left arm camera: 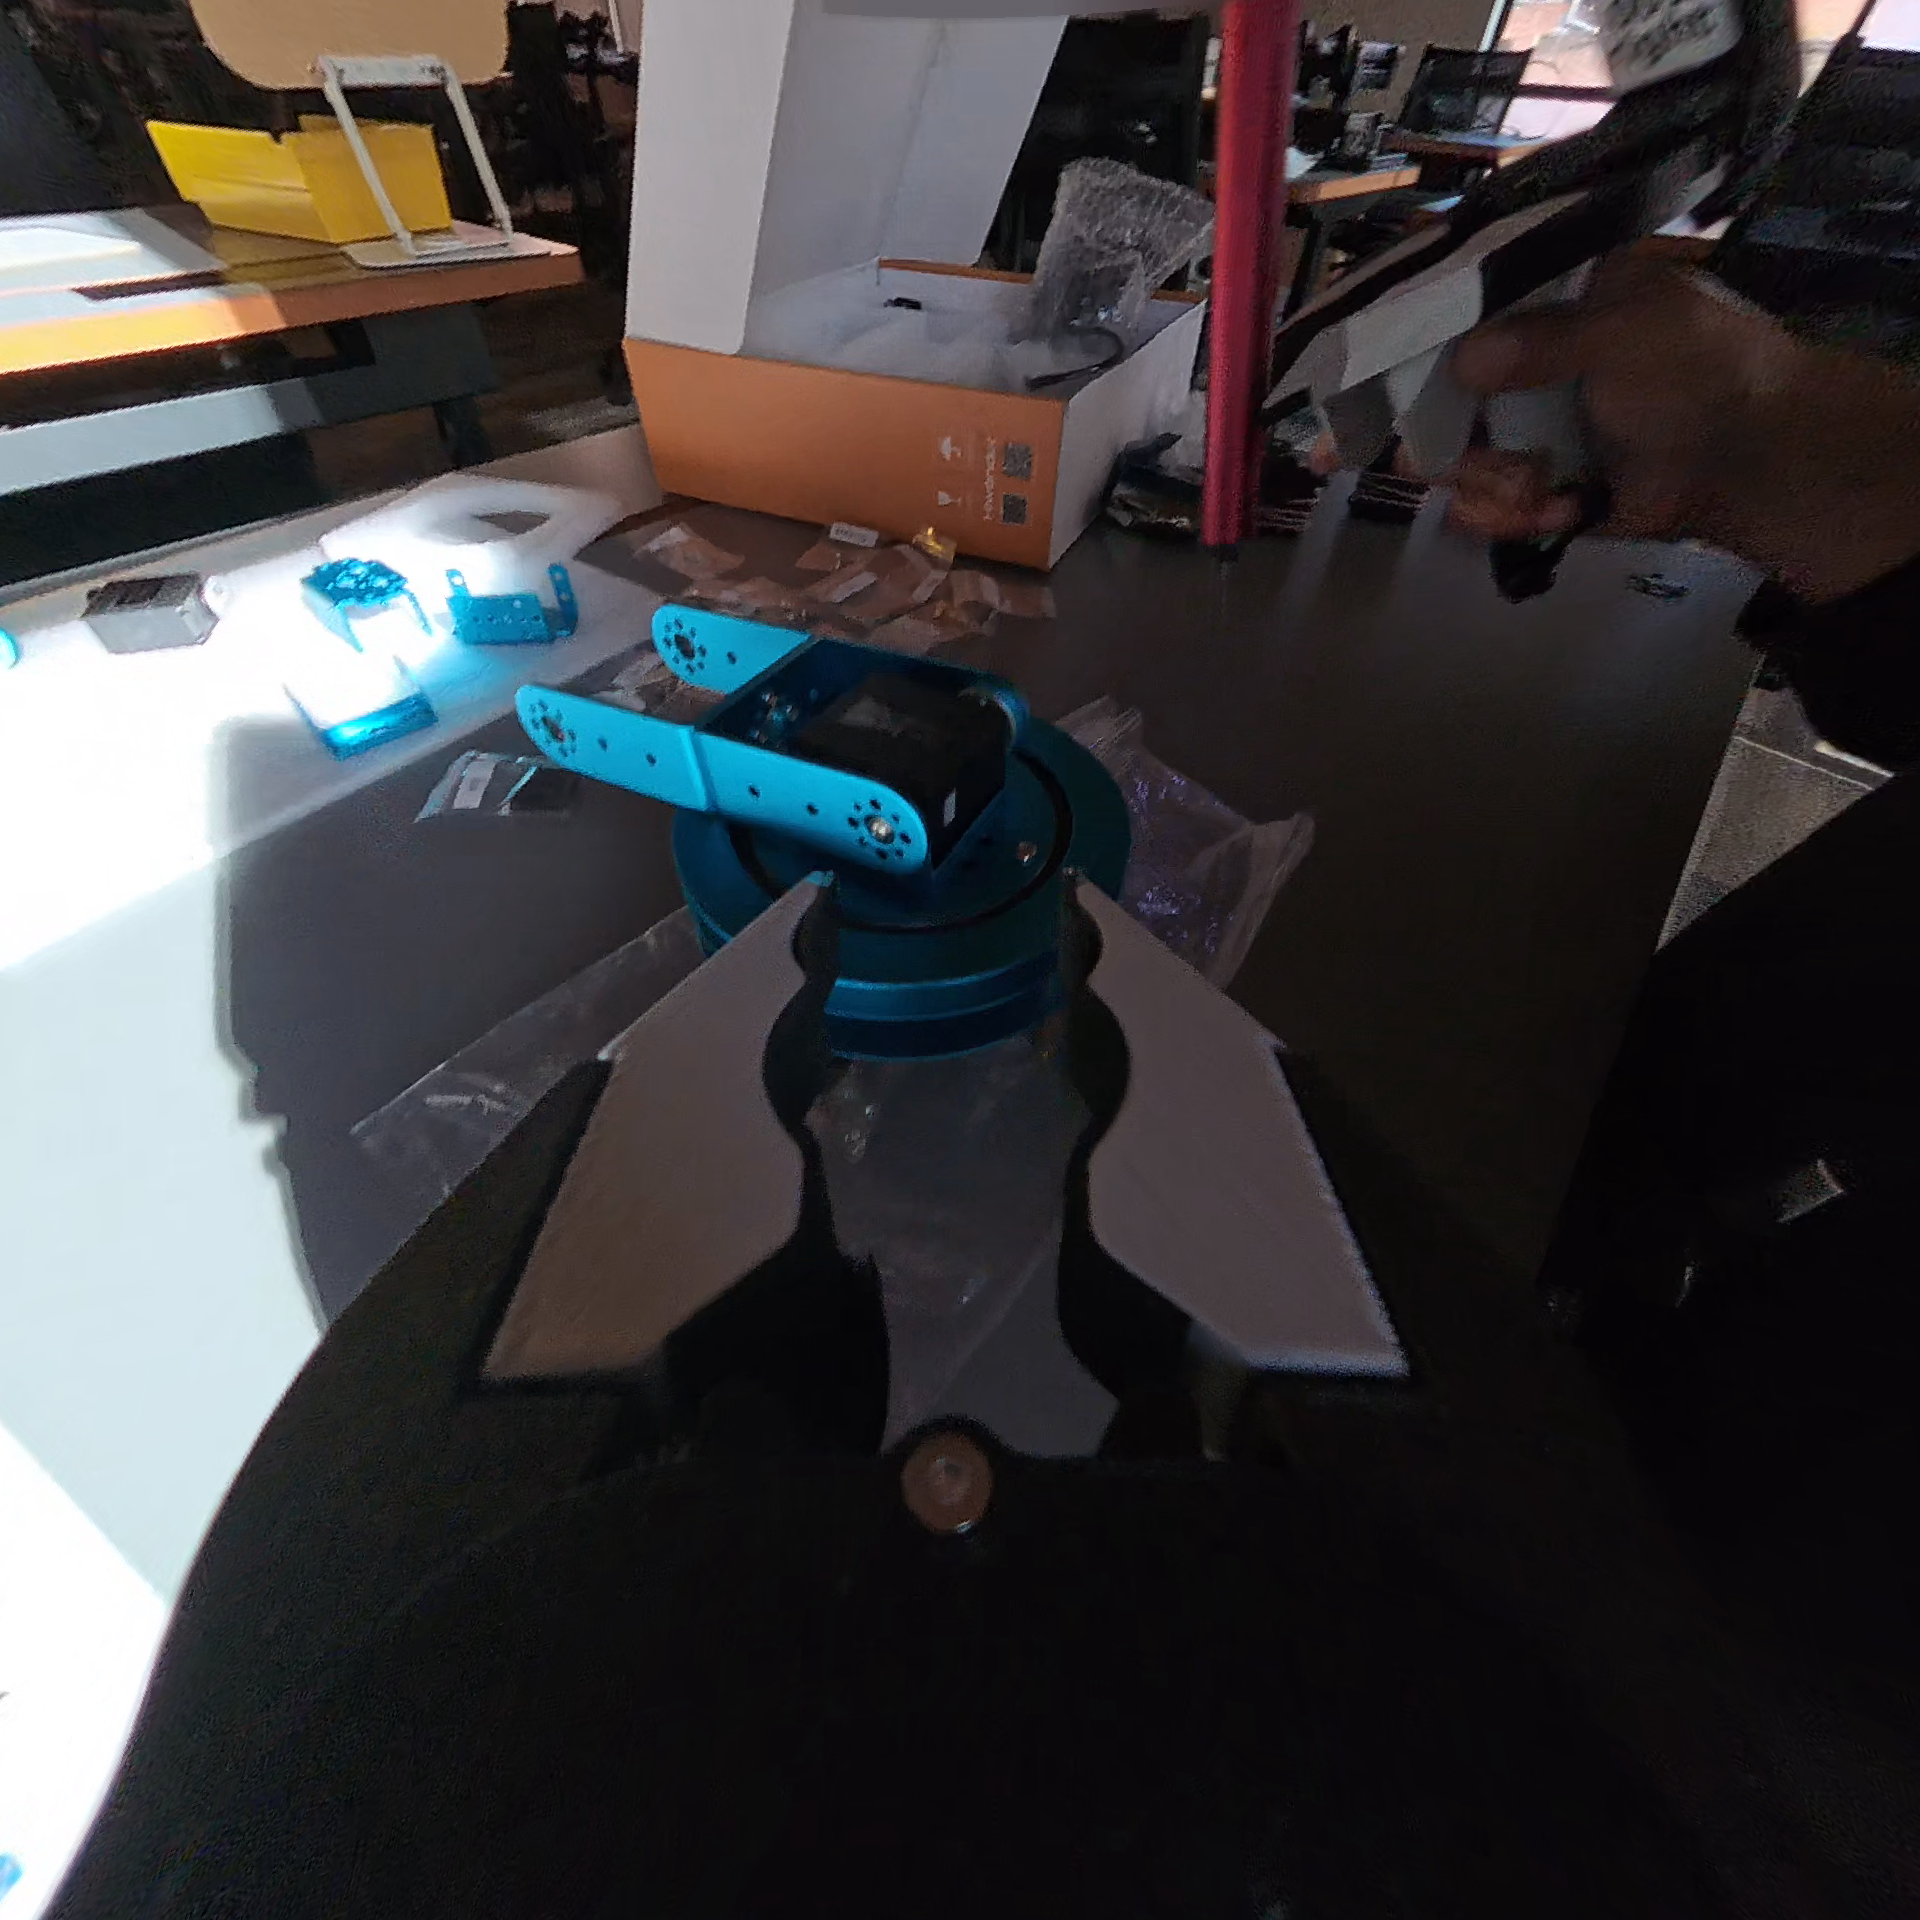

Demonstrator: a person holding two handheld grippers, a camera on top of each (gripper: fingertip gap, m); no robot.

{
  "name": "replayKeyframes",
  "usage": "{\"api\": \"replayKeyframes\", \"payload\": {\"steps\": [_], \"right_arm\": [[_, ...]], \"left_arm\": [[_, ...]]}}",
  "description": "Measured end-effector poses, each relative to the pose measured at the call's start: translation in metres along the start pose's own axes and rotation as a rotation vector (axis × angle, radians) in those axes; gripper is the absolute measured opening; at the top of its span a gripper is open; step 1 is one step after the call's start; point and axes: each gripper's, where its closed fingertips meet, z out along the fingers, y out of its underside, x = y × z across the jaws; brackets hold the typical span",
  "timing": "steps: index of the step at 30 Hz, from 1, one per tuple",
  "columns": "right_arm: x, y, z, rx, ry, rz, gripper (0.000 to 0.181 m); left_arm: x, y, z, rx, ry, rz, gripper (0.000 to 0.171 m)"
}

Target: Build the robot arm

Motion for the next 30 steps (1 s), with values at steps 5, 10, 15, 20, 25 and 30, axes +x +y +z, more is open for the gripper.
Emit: {"api": "replayKeyframes", "payload": {"steps": [5, 10, 15, 20, 25, 30], "right_arm": [[-0.011, 0.002, 0.037, 0.274, -0.258, 0.381, 0.017], [-0.010, 0.015, 0.039, 0.288, -0.357, 0.524, 0.016], [0.002, 0.026, 0.031, 0.245, -0.321, 0.561, 0.000], [0.037, 0.046, 0.007, 0.027, -0.013, 0.241, 0.000], [0.013, 0.085, -0.021, -0.254, 0.111, 0.126, 0.035], [0.034, 0.136, -0.034, -0.501, 0.376, 0.080, 0.060]], "left_arm": [[0.007, -0.030, 0.032, -0.051, 0.078, 0.098, 0.042], [0.022, -0.060, 0.085, -0.142, 0.074, 0.056, 0.042], [0.023, -0.080, 0.127, -0.174, 0.096, -0.110, 0.045], [0.032, -0.075, 0.092, -0.110, 0.025, 0.087, 0.040], [0.040, -0.035, 0.056, -0.173, -0.023, 0.098, 0.039], [0.011, -0.011, 0.034, -0.226, -0.157, 0.081, 0.039]]}}
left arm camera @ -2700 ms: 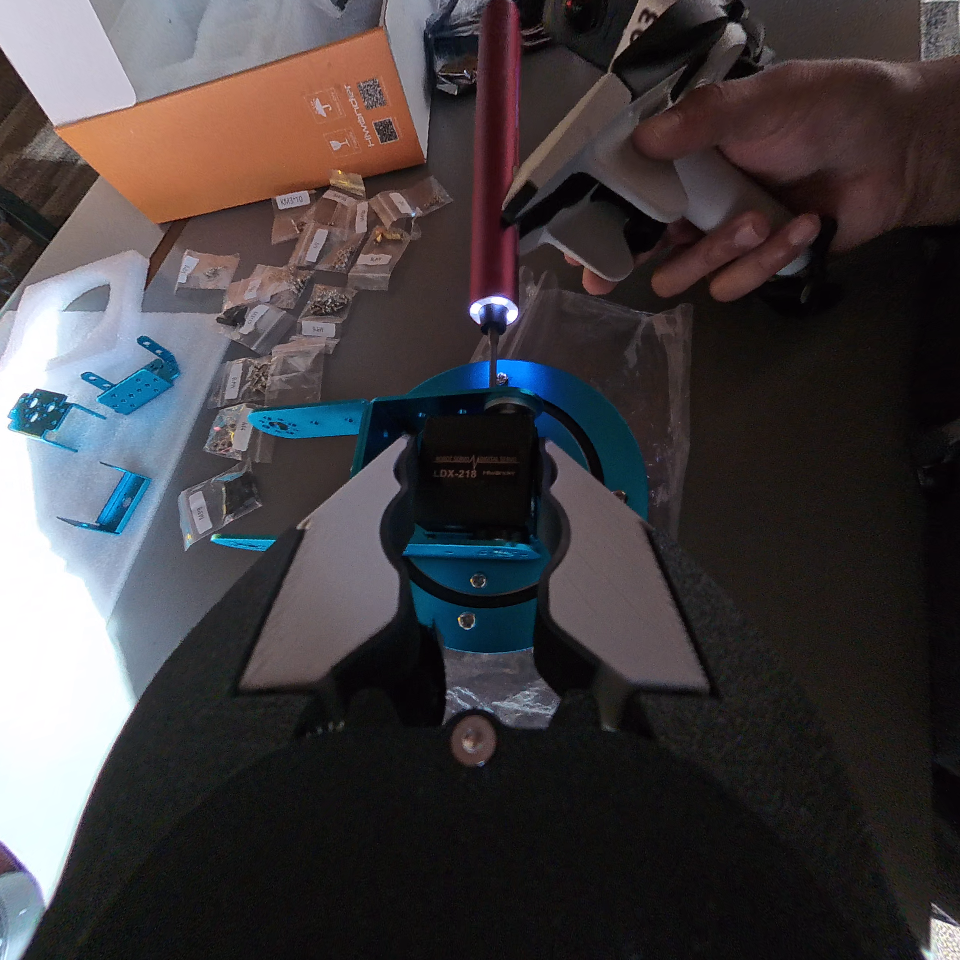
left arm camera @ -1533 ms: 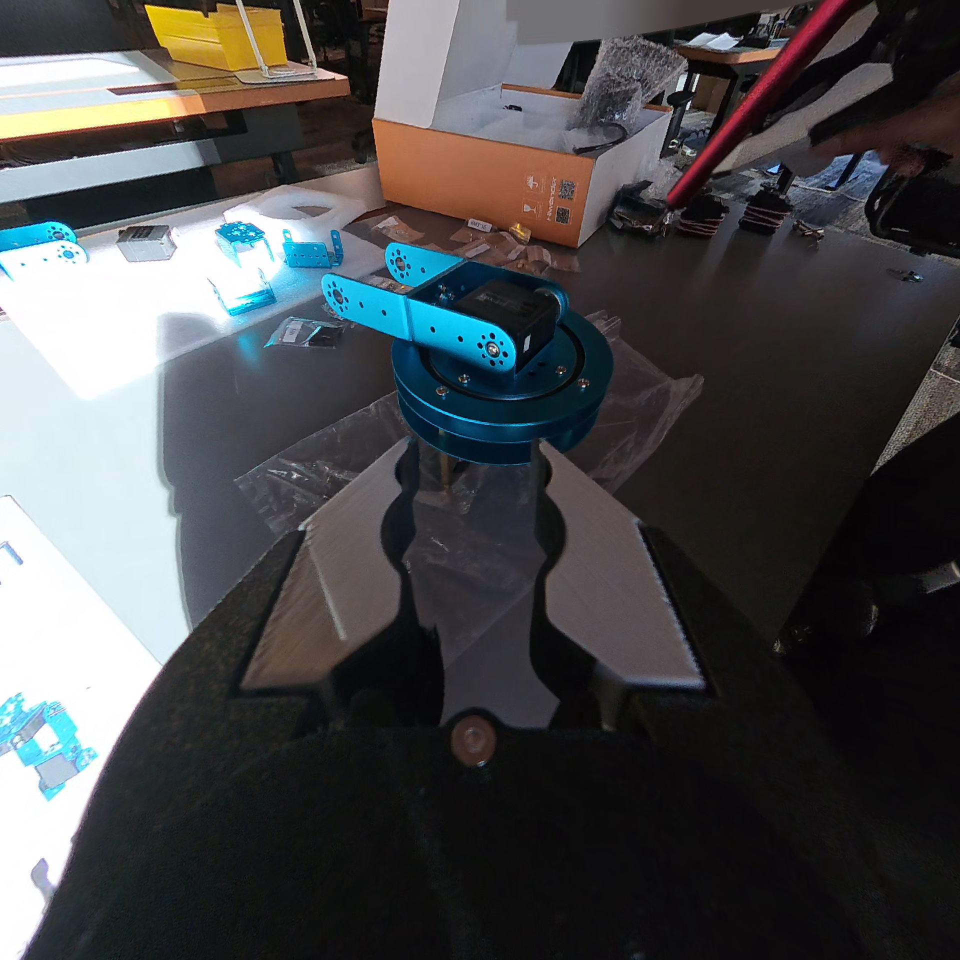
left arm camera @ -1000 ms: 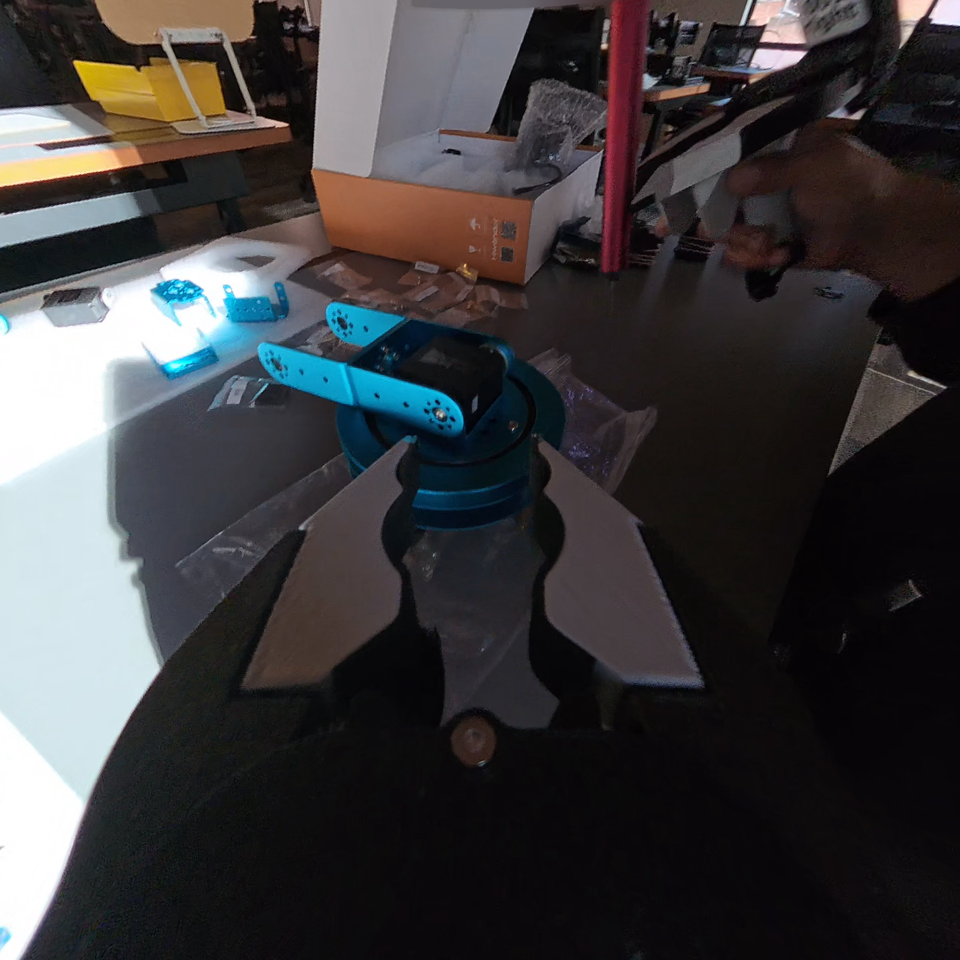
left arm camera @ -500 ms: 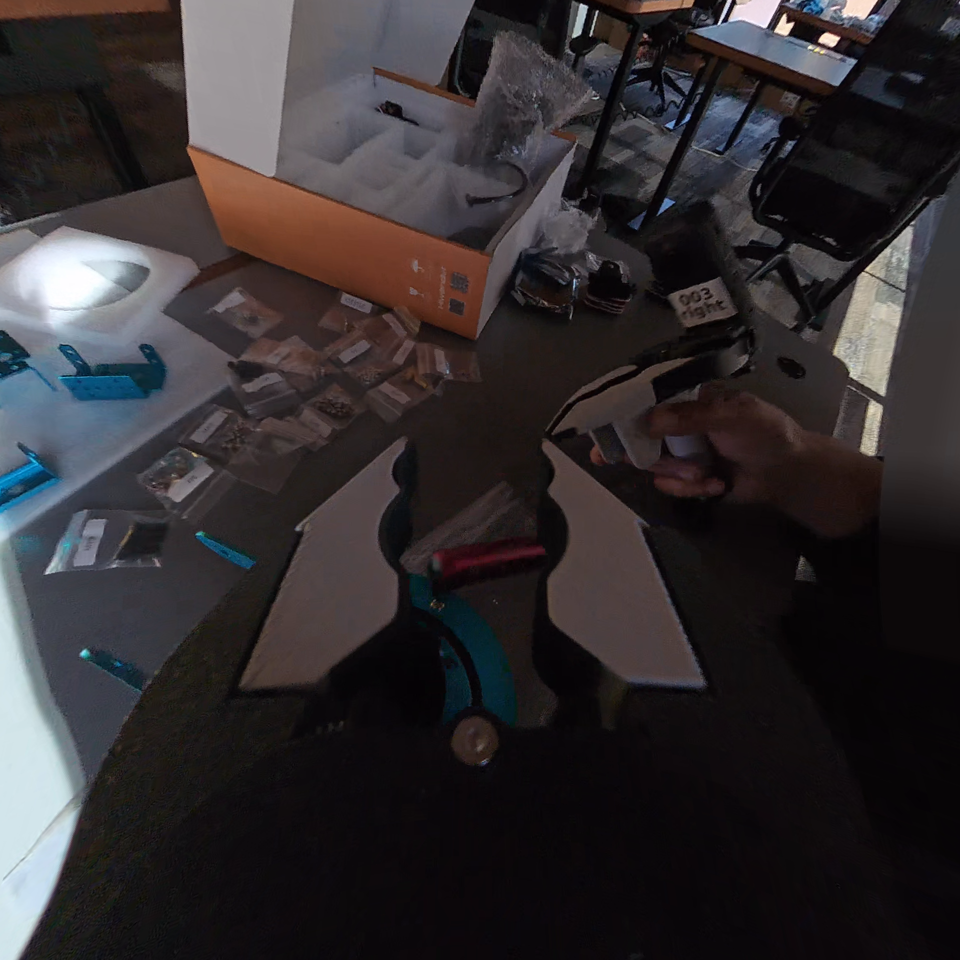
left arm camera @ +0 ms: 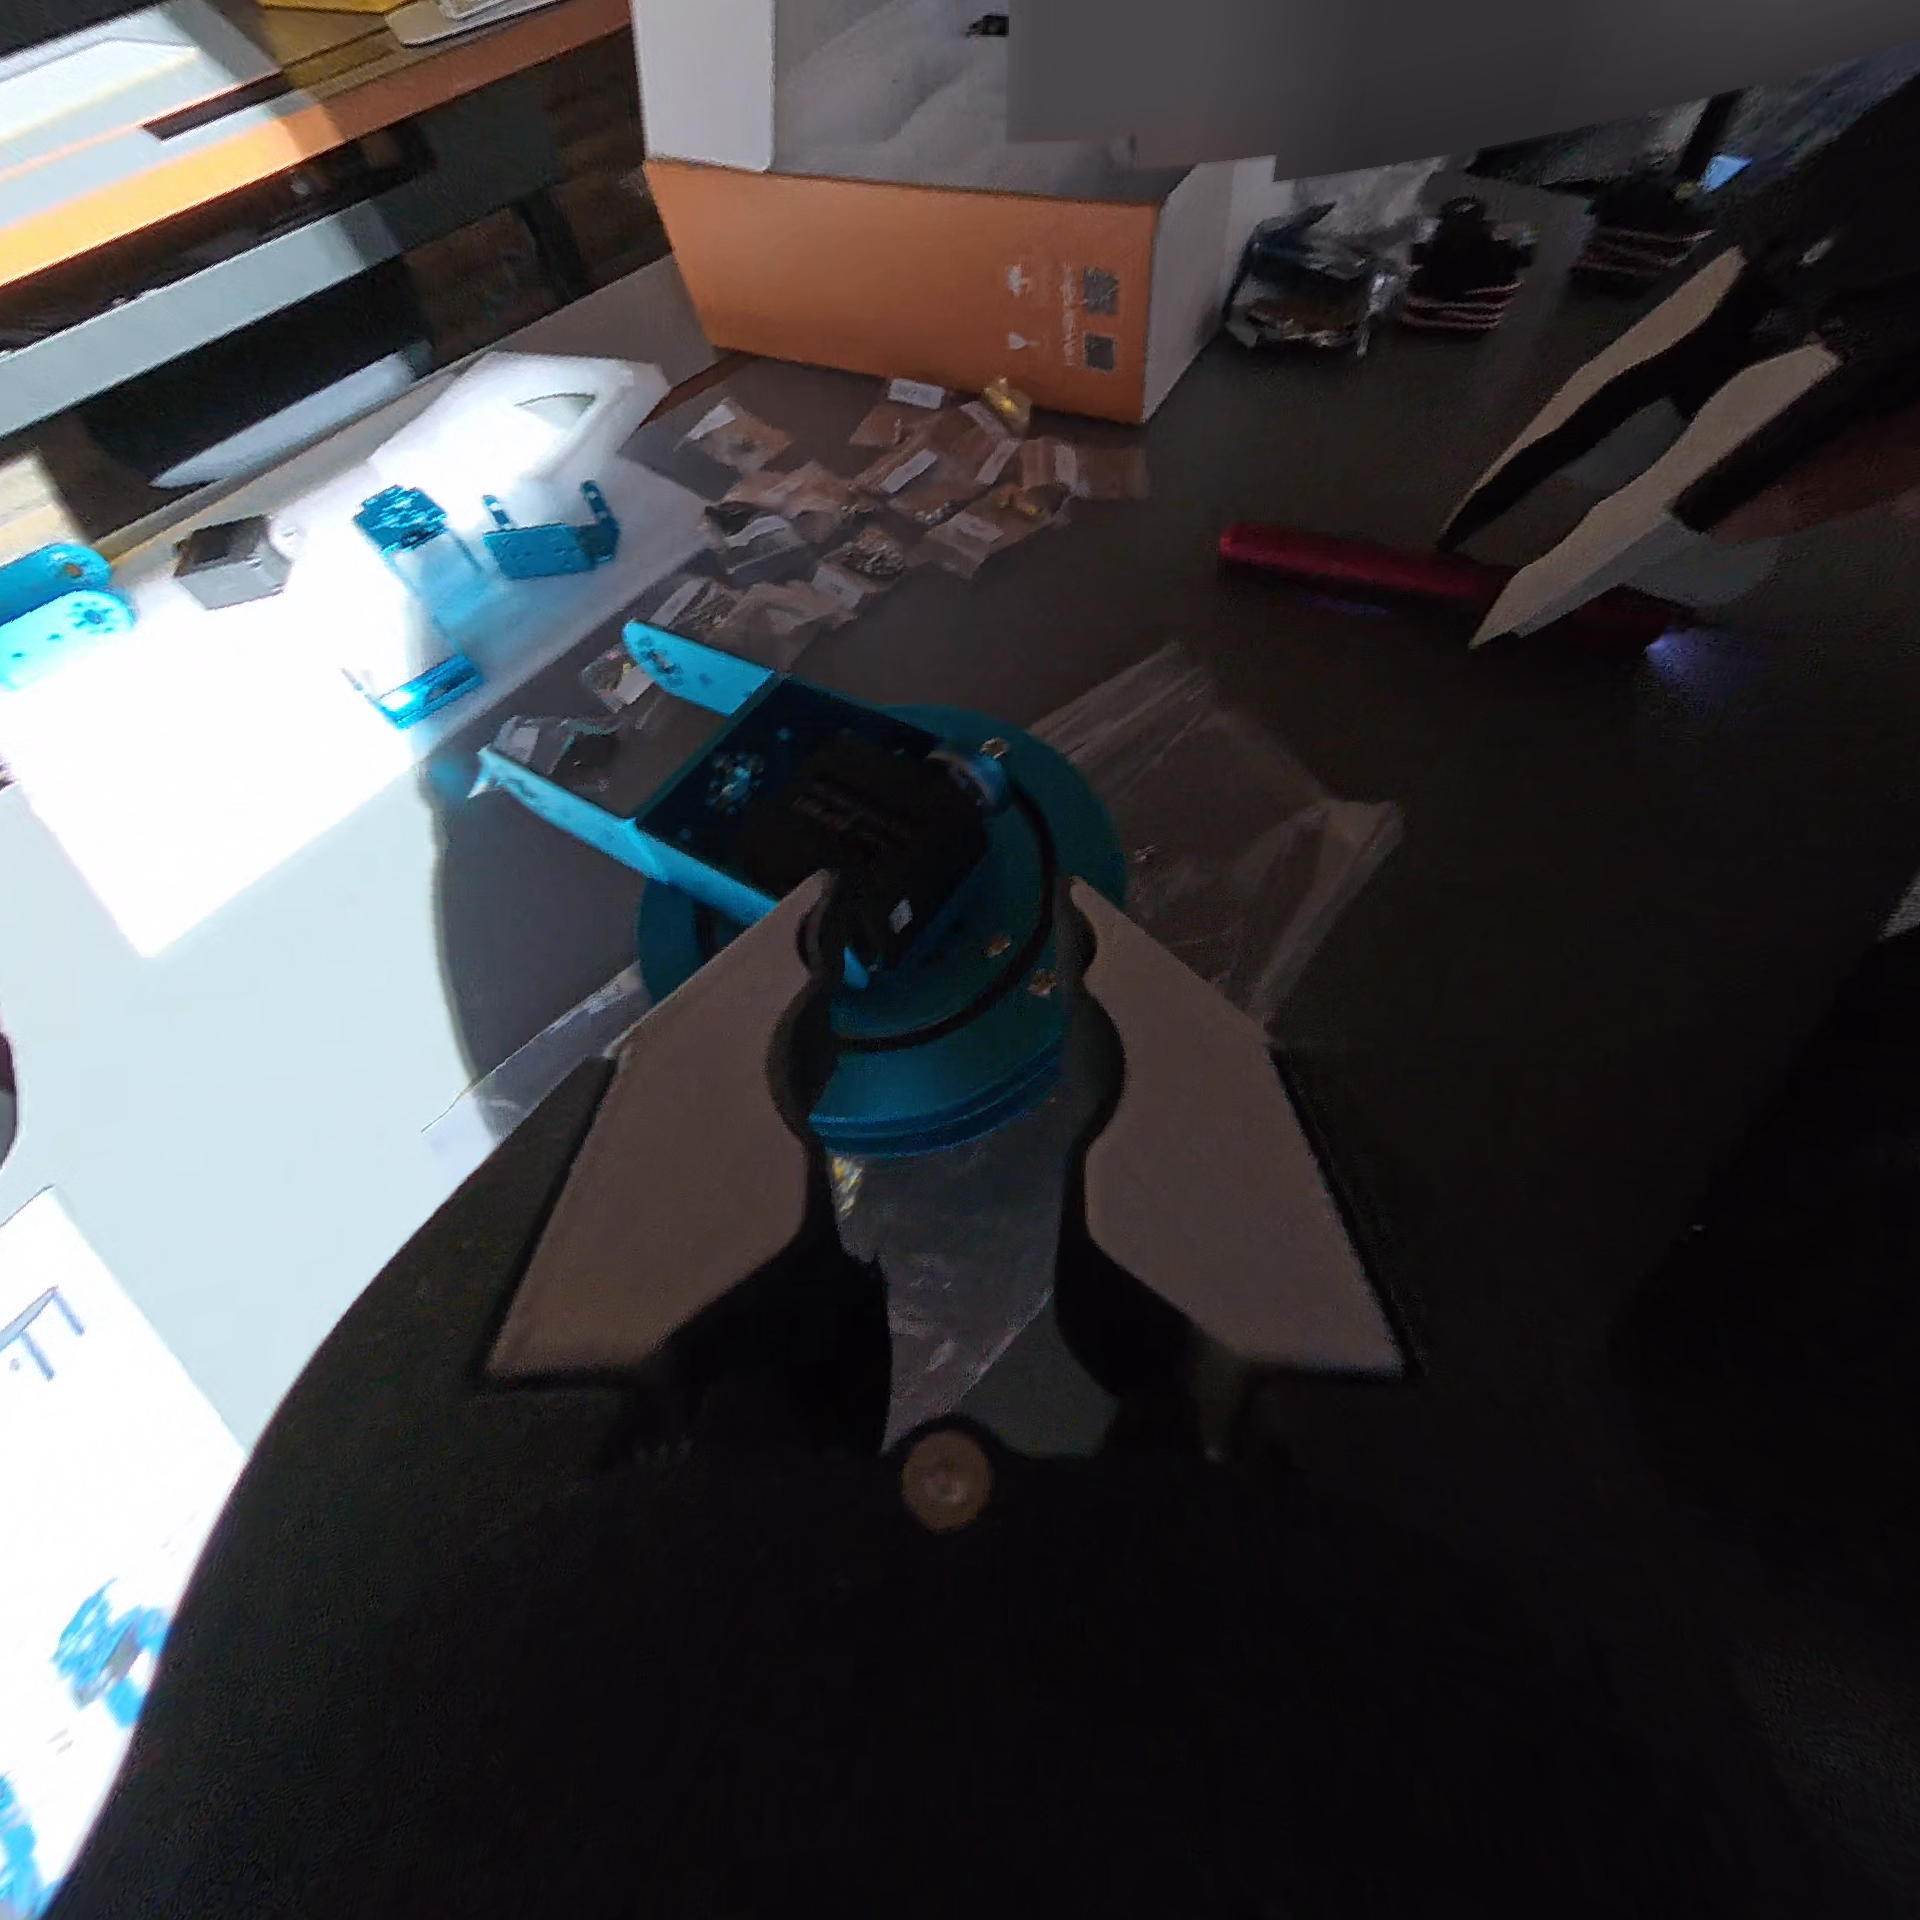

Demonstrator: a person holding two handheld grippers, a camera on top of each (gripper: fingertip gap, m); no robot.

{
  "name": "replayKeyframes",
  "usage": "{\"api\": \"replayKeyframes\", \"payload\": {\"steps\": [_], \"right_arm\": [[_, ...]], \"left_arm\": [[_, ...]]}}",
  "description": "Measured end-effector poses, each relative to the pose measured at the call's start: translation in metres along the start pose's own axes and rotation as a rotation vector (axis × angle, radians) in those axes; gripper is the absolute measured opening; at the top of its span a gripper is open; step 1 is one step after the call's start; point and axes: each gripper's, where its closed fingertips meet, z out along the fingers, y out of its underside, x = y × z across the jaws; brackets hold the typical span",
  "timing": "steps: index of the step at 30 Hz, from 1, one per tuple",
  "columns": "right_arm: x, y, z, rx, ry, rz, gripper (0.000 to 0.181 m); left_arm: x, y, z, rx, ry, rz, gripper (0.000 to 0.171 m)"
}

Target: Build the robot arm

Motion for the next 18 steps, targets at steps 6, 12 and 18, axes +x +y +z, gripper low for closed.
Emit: {"api": "replayKeyframes", "payload": {"steps": [6, 12, 18], "right_arm": [[0.034, 0.009, 0.006, -0.036, 0.115, 0.086, 0.030], [0.049, -0.001, 0.006, -0.045, 0.154, -0.013, 0.021], [0.087, -0.029, 0.014, -0.057, 0.093, -0.138, 0.021]], "left_arm": [[-0.009, 0.015, -0.032, 0.043, -0.036, -0.054, 0.039], [-0.014, 0.030, -0.055, 0.051, -0.094, -0.043, 0.039], [-0.006, 0.048, -0.064, 0.036, -0.117, -0.045, 0.038]]}}
